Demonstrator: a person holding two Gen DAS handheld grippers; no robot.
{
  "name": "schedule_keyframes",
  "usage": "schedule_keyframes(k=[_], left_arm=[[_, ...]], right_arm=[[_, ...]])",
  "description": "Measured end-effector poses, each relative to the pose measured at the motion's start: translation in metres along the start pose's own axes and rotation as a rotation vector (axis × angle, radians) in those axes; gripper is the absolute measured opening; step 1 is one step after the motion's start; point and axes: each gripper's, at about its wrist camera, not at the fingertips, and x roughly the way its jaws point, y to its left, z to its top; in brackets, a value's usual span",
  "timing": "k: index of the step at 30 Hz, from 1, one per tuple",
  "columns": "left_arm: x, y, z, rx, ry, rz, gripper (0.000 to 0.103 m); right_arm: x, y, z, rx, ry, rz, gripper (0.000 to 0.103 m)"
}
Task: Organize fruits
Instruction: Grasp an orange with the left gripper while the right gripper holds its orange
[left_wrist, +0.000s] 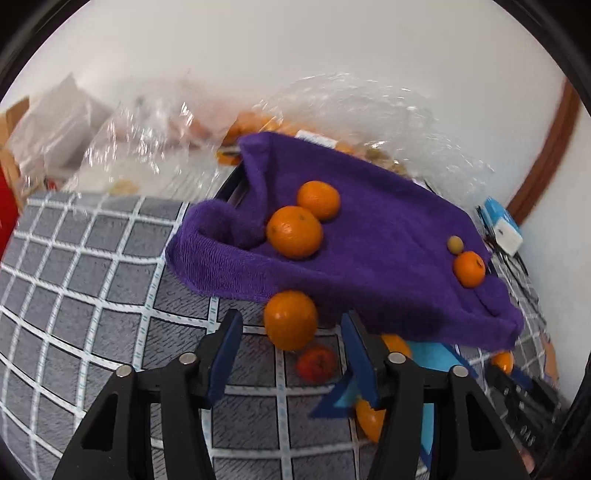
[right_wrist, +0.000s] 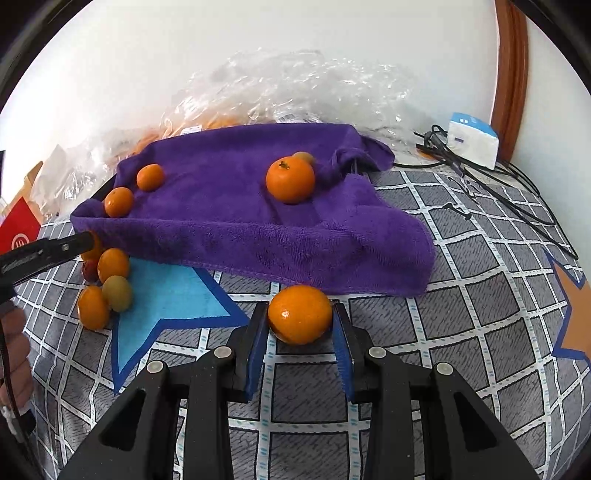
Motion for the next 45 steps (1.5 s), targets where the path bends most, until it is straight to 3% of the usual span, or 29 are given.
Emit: schedule_keyframes(k=[2, 3, 8, 12, 16, 19, 29, 33, 37, 45], left_arm=[[0.007, 0.003, 0.001, -0.012, 0.02, -0.016, 0.04], [0.012, 0.005, 0.002, -0.011, 0.042, -0.018, 0.03], [0.0, 0.013, 0.003, -0.029, 0.042, -0.052, 0.03], [-0.033, 0.018, -0.009, 0.032, 0.012, -0.017, 0.03], [-0.039, 0.024, -0.026, 0.057, 0.098, -0.047, 0.03], [-0.03, 0.023, -0.037, 0.082, 0.127, -0.009, 0.03], [-0.027, 0.015, -0.047, 0.128, 0.007, 0.034, 0.031], [-0.026, 0.015, -0.046, 0.12, 0.003, 0.028, 0.033], [-0.026, 0.016, -0.045, 0.114, 0.006, -0.024, 0.047], [-0.024, 0.017, -0.045, 0.089, 0.001, -0.048, 0.047]], right_arm=[[0.001, 0.0, 0.0, 0.0, 0.003, -0.004, 0.034], [0.001, 0.0, 0.001, 0.001, 0.003, -0.006, 0.034], [0.001, -0.001, 0.001, 0.006, 0.001, -0.005, 0.034], [-0.001, 0.002, 0.0, -0.004, -0.005, -0.012, 0.034], [-0.001, 0.003, -0.001, -0.01, 0.002, -0.019, 0.034], [-0.001, 0.003, -0.001, -0.01, 0.004, -0.019, 0.034], [0.001, 0.004, 0.0, -0.029, 0.019, -0.025, 0.034], [0.0, 0.003, 0.001, -0.031, 0.019, -0.018, 0.034], [0.0, 0.005, 0.001, -0.039, 0.019, -0.013, 0.034], [0.0, 0.005, 0.0, -0.041, 0.02, -0.012, 0.034]])
